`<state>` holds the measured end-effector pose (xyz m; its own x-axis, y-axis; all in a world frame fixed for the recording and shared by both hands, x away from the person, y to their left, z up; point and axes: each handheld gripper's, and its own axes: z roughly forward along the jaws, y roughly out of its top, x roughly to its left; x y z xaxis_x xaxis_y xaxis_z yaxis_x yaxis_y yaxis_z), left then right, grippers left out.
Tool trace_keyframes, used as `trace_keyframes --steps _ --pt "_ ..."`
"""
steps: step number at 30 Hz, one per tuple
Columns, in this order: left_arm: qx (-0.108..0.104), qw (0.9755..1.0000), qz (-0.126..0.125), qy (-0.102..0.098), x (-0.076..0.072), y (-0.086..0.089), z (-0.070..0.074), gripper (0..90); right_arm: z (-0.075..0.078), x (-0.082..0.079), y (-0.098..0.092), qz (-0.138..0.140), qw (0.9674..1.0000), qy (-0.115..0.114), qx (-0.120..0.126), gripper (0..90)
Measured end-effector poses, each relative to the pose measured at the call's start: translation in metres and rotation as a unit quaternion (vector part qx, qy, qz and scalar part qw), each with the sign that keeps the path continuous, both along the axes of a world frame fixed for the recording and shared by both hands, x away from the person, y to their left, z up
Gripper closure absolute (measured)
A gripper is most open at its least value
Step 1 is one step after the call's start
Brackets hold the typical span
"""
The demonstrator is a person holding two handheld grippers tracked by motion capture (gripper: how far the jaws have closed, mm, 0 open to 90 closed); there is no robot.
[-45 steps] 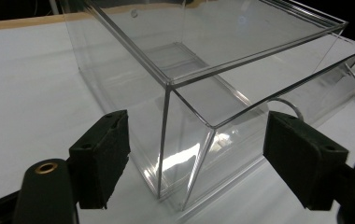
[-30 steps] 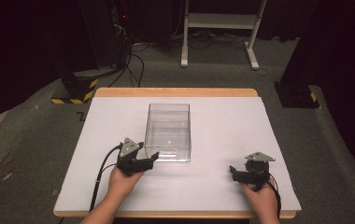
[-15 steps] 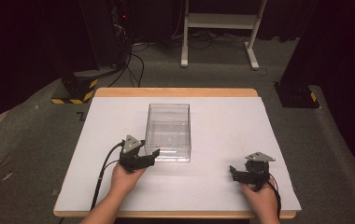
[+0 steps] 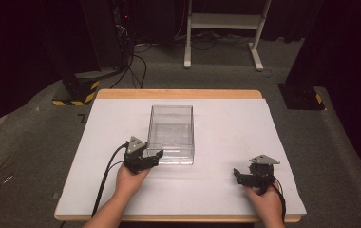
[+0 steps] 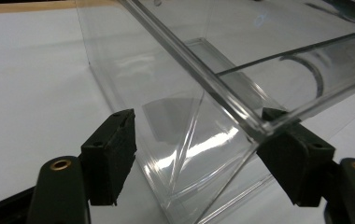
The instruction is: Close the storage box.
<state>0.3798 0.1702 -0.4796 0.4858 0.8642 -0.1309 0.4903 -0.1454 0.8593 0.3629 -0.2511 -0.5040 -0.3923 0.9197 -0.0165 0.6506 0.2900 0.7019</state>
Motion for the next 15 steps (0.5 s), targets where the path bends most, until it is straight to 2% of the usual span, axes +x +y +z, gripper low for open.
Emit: trace_keyframes --steps 8,15 --pt "-0.001 1.0 0.002 0.003 -0.0013 0.0003 0.0012 30.6 0.0 -0.0001 0.0 0.0 1.0 0.0 0.0 9.9" --pt "0.002 0.9999 -0.016 0.004 -0.0089 0.0035 0.0049 26.3 0.0 -0.0001 0.0 0.0 1.0 0.0 0.0 9.9"
